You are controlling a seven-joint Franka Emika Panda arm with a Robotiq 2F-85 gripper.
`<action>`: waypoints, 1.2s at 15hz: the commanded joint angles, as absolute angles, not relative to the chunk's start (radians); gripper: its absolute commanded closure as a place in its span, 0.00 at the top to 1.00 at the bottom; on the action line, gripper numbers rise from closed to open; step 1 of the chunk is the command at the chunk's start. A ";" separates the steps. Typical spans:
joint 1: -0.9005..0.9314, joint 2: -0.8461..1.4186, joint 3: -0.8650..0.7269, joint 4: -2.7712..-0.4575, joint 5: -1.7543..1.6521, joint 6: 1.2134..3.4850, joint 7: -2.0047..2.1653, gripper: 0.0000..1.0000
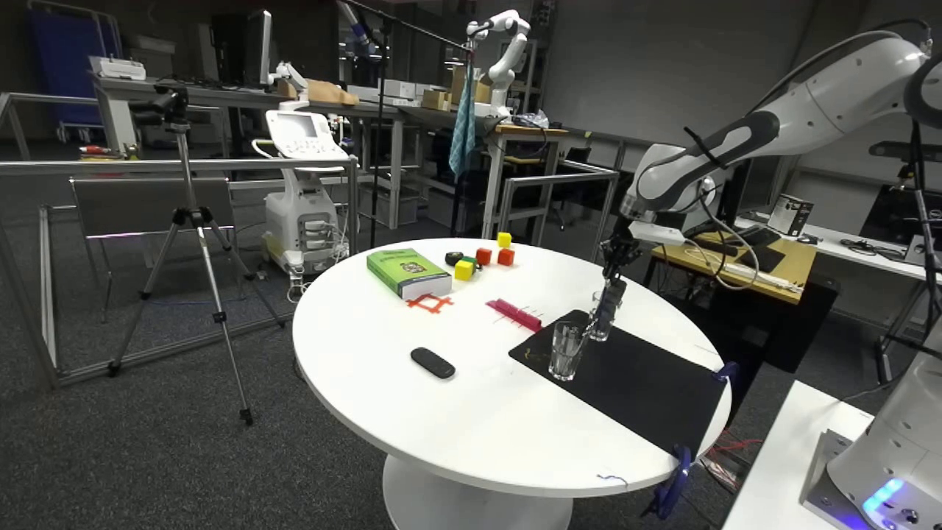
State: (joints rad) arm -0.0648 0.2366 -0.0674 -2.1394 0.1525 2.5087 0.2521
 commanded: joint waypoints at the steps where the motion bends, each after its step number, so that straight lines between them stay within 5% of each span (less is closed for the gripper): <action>1: -0.065 0.252 -0.064 -2.135 0.165 2.538 0.224 0.03; 16: -0.068 0.283 -0.046 -2.129 0.201 2.521 0.218 0.03; 17: -0.067 0.282 -0.046 -2.129 0.201 2.521 0.220 0.36; 18: -0.067 0.281 -0.046 -2.129 0.200 2.521 0.220 0.37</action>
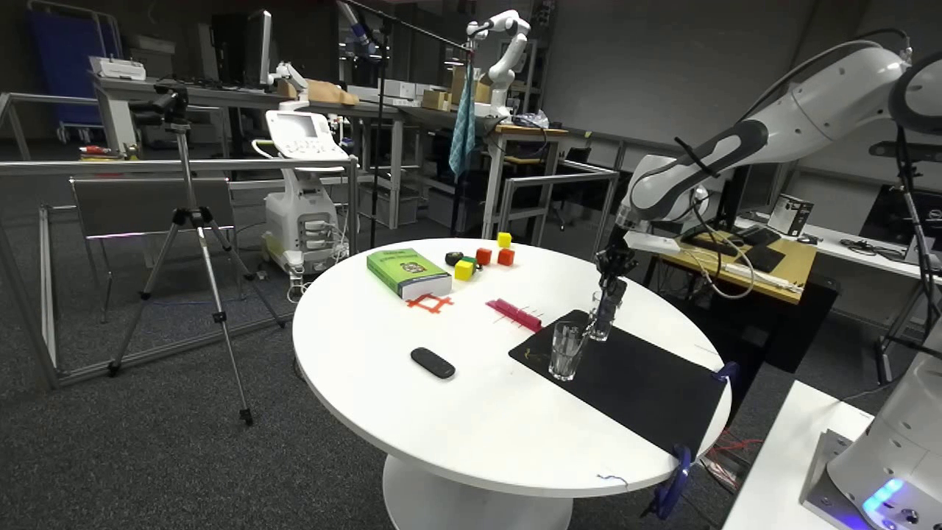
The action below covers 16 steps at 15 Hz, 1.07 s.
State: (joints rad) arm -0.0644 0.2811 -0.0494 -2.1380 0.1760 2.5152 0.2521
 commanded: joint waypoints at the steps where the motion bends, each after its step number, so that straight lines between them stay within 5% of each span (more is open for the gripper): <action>1: -0.067 0.280 -0.046 -2.129 0.200 2.521 0.221 0.44; 9: -0.058 0.233 -0.038 -2.132 0.199 2.515 0.225 1.00; 16: -0.020 0.131 0.002 -2.145 0.218 2.523 0.230 1.00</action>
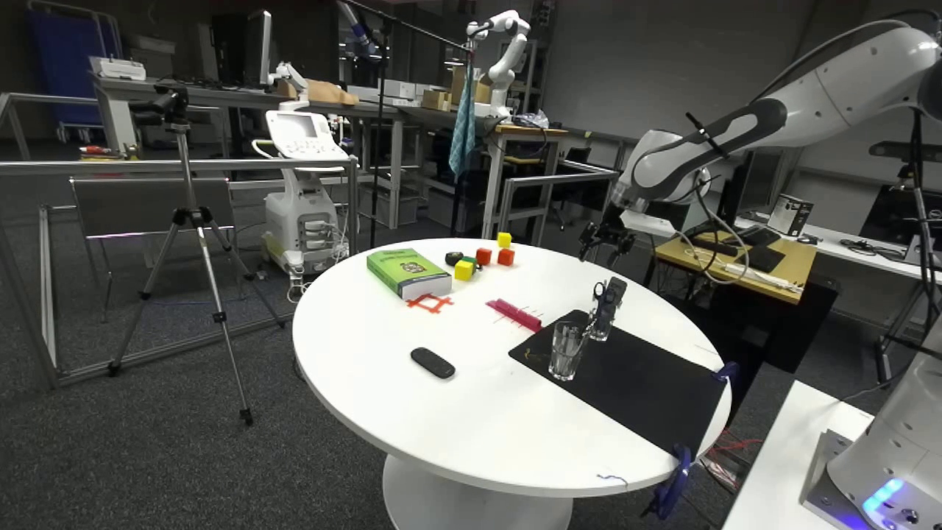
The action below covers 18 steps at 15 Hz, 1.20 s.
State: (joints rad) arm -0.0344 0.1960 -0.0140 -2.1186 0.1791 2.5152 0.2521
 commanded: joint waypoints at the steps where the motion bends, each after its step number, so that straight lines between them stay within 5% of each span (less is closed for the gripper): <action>1: -0.015 0.122 0.010 -2.145 0.234 2.522 0.229 1.00; 18: 0.110 0.047 0.126 -2.233 0.411 2.549 0.274 1.00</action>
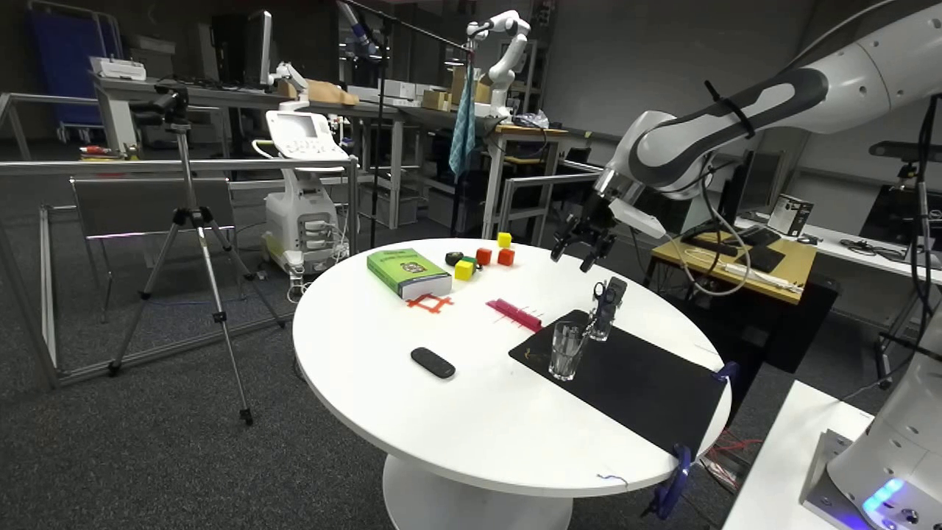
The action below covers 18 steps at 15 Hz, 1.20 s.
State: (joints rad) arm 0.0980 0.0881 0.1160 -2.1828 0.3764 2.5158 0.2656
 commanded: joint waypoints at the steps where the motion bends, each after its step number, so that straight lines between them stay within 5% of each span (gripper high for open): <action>1: 0.114 0.050 0.129 -2.237 0.419 2.556 0.276 1.00; 18: 0.166 0.021 0.143 -2.352 0.407 2.475 0.632 1.00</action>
